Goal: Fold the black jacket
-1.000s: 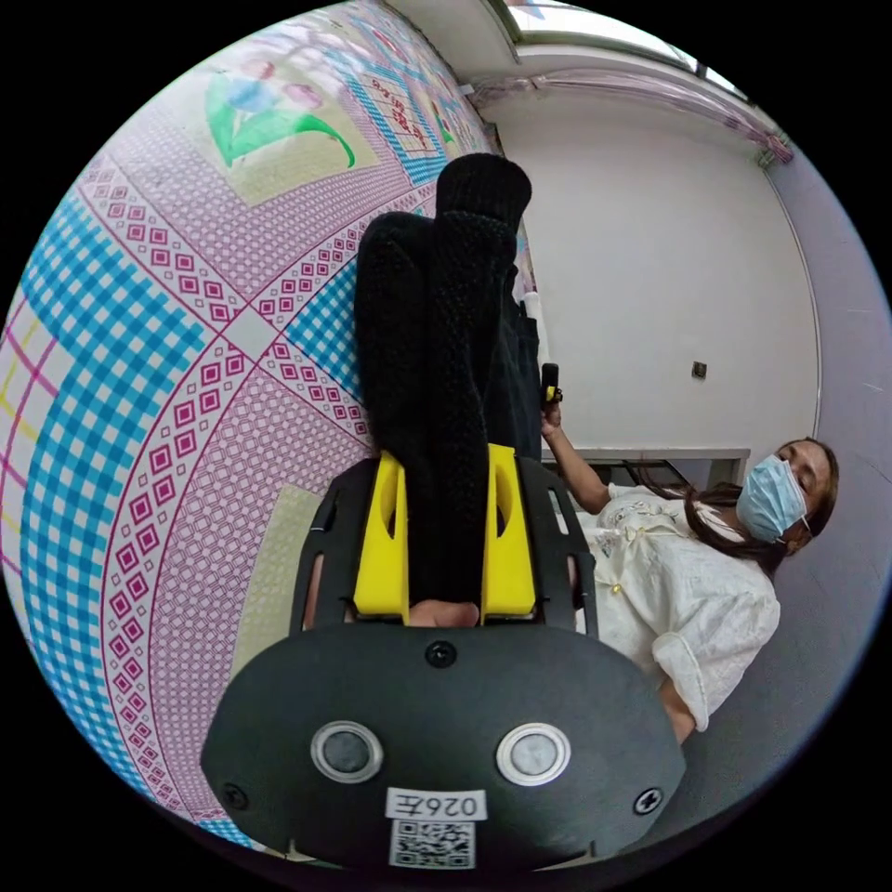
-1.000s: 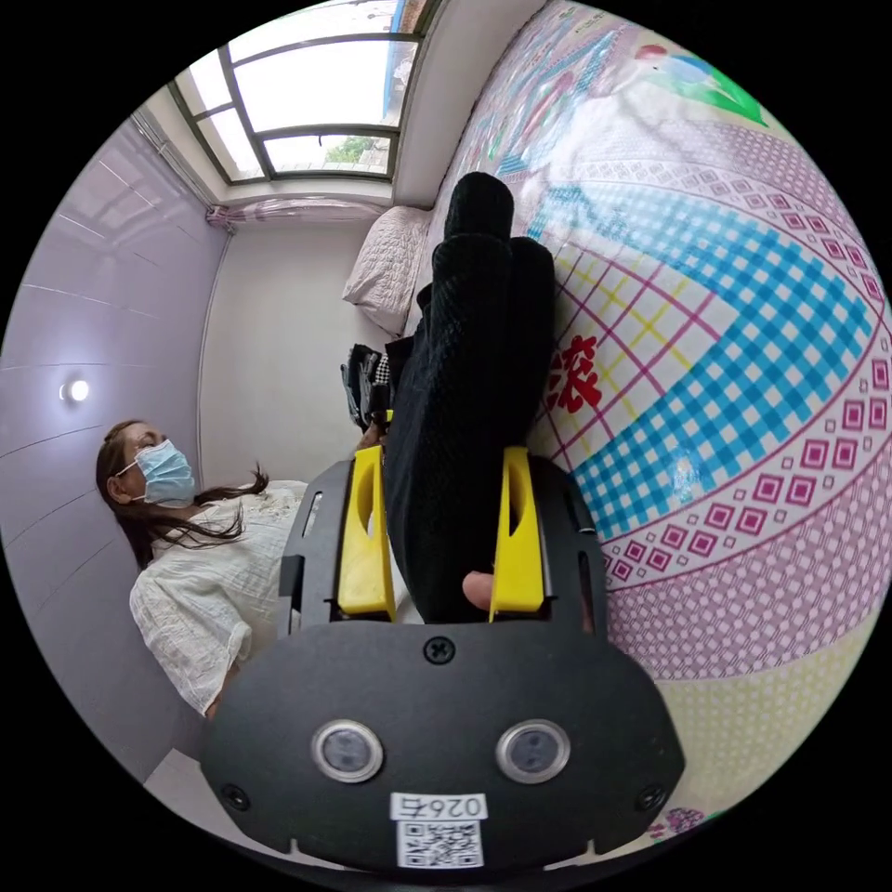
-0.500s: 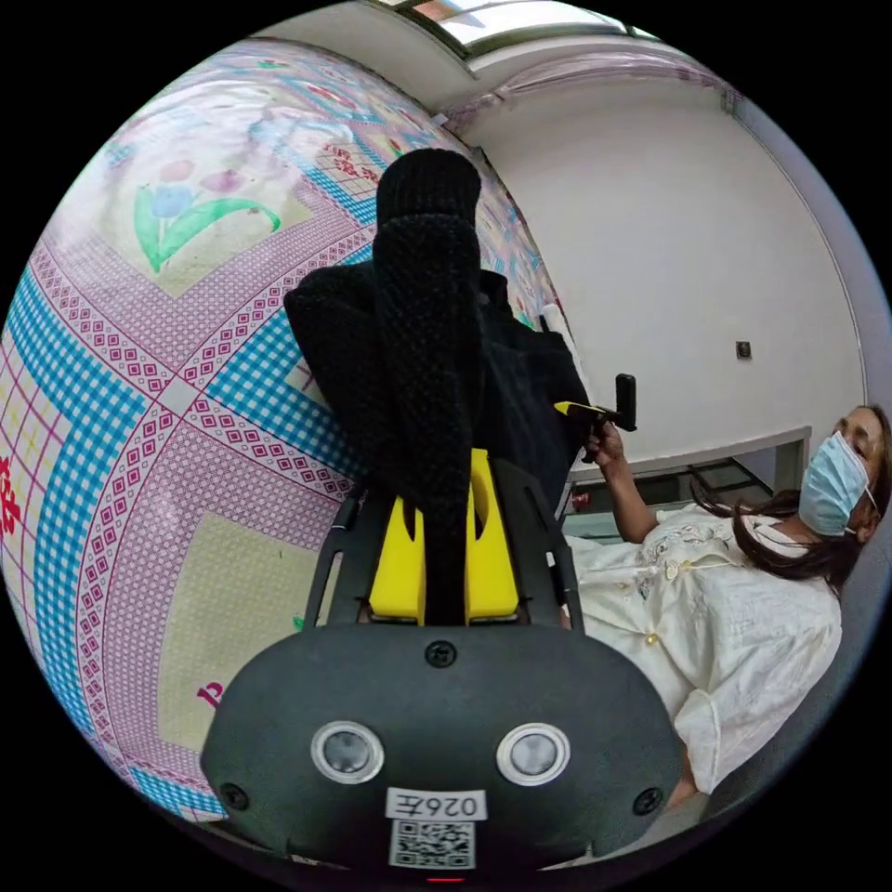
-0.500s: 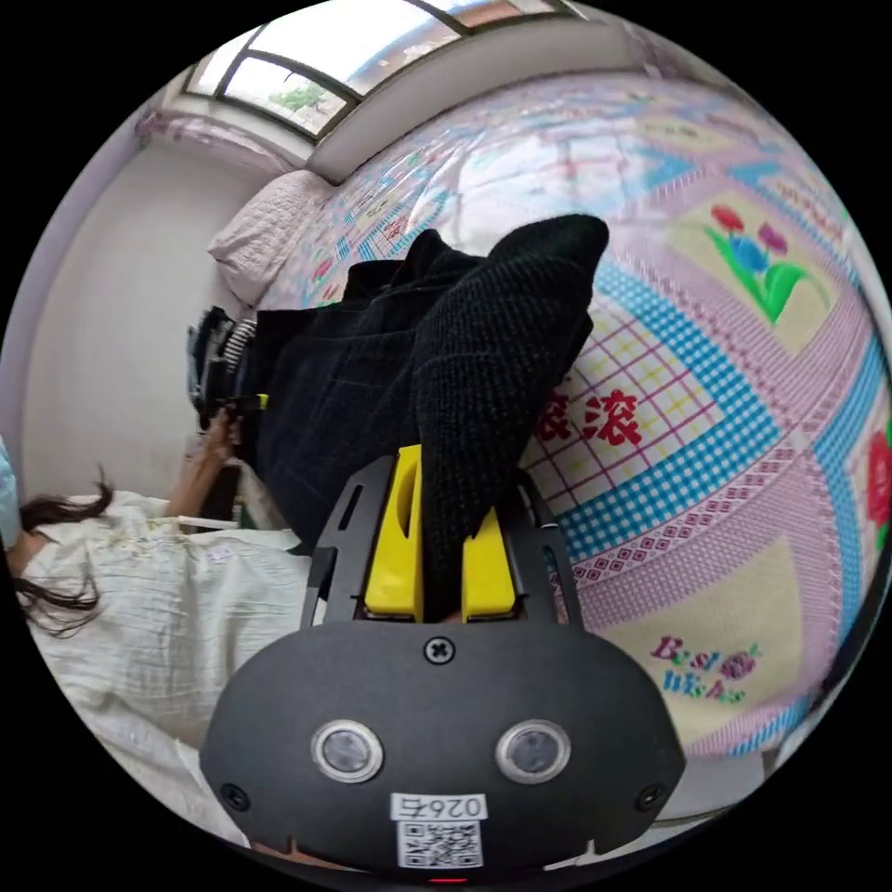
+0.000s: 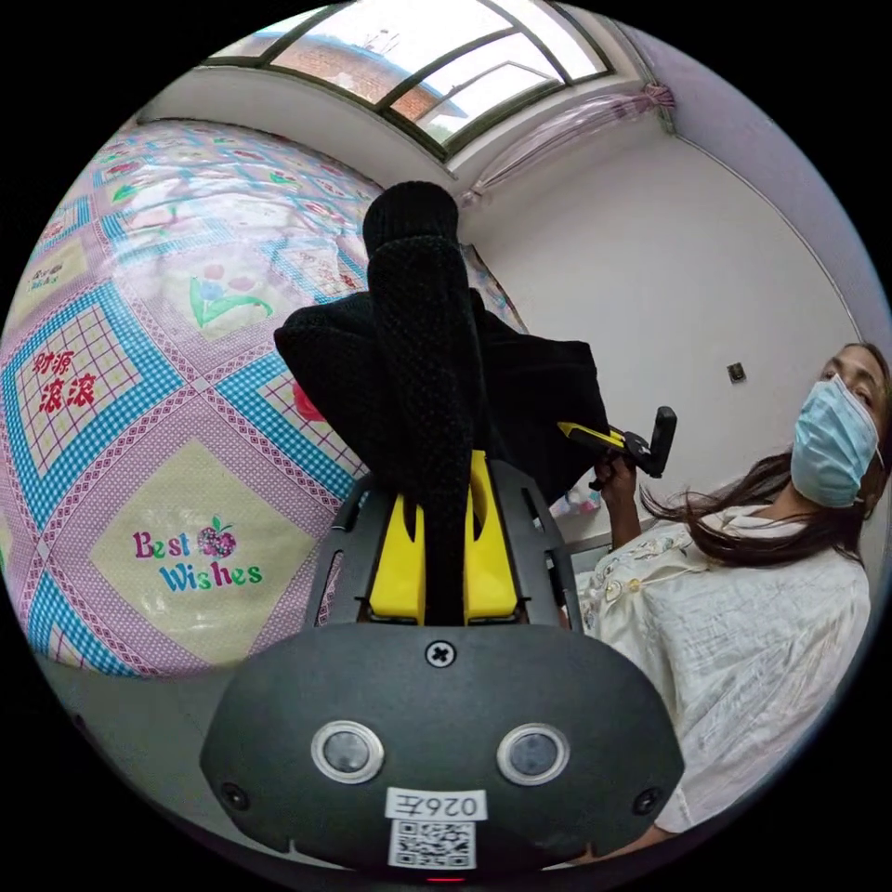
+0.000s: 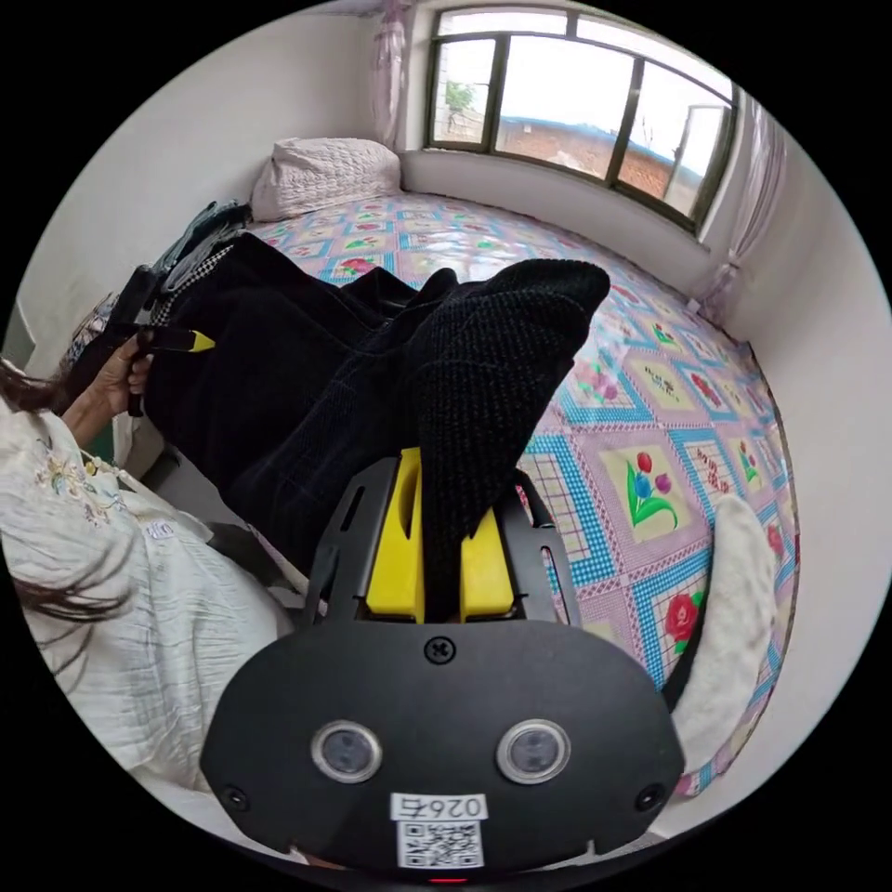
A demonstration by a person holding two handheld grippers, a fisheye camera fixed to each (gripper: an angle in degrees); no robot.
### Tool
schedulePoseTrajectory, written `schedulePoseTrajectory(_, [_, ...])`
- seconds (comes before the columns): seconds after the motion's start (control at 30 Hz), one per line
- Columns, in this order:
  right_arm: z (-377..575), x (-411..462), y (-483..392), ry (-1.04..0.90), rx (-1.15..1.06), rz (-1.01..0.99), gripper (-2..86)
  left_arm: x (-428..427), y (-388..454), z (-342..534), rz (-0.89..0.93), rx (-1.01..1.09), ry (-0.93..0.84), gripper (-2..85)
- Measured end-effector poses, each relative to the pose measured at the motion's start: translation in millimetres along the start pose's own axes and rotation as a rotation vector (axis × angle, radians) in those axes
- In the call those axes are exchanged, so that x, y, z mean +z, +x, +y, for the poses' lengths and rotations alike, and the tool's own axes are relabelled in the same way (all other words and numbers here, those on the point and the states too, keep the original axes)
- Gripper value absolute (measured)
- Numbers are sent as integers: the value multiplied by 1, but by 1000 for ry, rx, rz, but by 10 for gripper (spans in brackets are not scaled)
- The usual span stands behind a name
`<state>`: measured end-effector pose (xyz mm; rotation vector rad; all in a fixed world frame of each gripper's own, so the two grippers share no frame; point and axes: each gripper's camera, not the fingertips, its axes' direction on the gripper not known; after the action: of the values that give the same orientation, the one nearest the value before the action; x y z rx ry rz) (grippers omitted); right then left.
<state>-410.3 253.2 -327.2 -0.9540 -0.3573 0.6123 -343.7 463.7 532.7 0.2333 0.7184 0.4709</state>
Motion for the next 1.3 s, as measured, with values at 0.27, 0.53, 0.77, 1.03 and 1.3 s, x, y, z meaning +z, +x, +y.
schedulePoseTrajectory(0.27, [31, 31, -93, 202, -258, 4, 11, -126, 33, 55, -25, 18, 307, 54])
schedulePoseTrajectory(0.53, [-88, 41, -286, 488, -592, -7, 9, -375, 6, 123, -148, 52, 691, 53])
schedulePoseTrajectory(0.77, [-305, 84, -473, 519, -739, -278, 9, -555, -25, 159, -361, 23, 920, 53])
schedulePoseTrajectory(1.03, [-500, 204, -653, 271, -836, -398, 16, -668, -191, 210, -297, -270, 1095, 56])
schedulePoseTrajectory(1.3, [-610, 413, -662, -123, -541, -630, 63, -624, -367, 306, 120, -485, 1195, 66])
